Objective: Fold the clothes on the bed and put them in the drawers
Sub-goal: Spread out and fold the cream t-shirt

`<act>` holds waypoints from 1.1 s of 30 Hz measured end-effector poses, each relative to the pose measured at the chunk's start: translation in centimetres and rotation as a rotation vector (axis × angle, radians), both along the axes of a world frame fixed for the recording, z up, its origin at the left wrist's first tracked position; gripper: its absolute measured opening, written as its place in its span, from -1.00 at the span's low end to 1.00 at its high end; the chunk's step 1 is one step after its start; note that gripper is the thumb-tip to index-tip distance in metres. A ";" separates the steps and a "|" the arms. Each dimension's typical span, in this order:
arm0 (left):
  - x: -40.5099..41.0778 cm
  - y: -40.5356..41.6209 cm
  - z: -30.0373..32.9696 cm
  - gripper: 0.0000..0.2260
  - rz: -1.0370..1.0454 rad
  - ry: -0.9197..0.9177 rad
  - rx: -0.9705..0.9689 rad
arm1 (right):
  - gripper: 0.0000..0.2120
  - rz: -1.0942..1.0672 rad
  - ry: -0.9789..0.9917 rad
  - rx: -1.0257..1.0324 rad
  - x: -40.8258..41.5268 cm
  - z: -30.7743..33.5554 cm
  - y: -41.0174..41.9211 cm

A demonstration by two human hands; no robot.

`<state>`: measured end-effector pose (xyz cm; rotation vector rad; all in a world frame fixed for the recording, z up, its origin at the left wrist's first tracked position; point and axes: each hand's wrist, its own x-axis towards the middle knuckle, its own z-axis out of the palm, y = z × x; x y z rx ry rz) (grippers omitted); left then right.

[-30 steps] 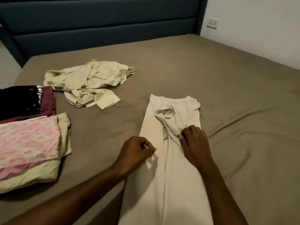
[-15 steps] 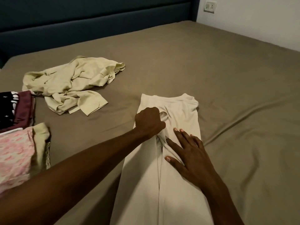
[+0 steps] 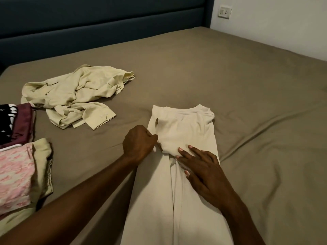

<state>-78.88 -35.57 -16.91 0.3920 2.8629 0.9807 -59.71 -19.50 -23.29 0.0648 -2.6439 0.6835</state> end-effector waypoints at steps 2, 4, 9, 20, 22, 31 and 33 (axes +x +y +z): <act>0.3 0.2 -0.7 -0.78 -0.129 0.383 -0.046 | -0.53 -0.023 0.035 -0.045 0.0 0.3 -0.1; 0.1 1.1 -1.2 -0.62 -0.411 0.646 -0.043 | -0.46 -0.061 0.018 -0.023 -0.2 0.3 -0.4; -1.9 2.6 -3.4 -0.07 -0.684 0.324 -0.464 | -0.50 -0.007 -0.135 0.176 -0.5 -0.9 0.1; 5.3 -10.3 -4.4 -0.13 -0.703 0.031 0.006 | -0.49 0.329 0.326 -1.859 1.9 0.0 4.4; 8.7 -13.8 -4.6 -0.32 -0.702 0.072 0.130 | -0.47 0.240 0.358 -1.960 1.9 0.0 4.8; 16.1 -23.5 -5.4 -0.29 -0.889 0.170 0.096 | -0.64 -0.350 0.349 -1.543 7.4 2.2 -2.7; 17.3 -24.4 -5.2 -0.30 -0.995 0.281 -0.011 | -0.51 -0.457 0.282 -1.387 11.7 1.5 -5.8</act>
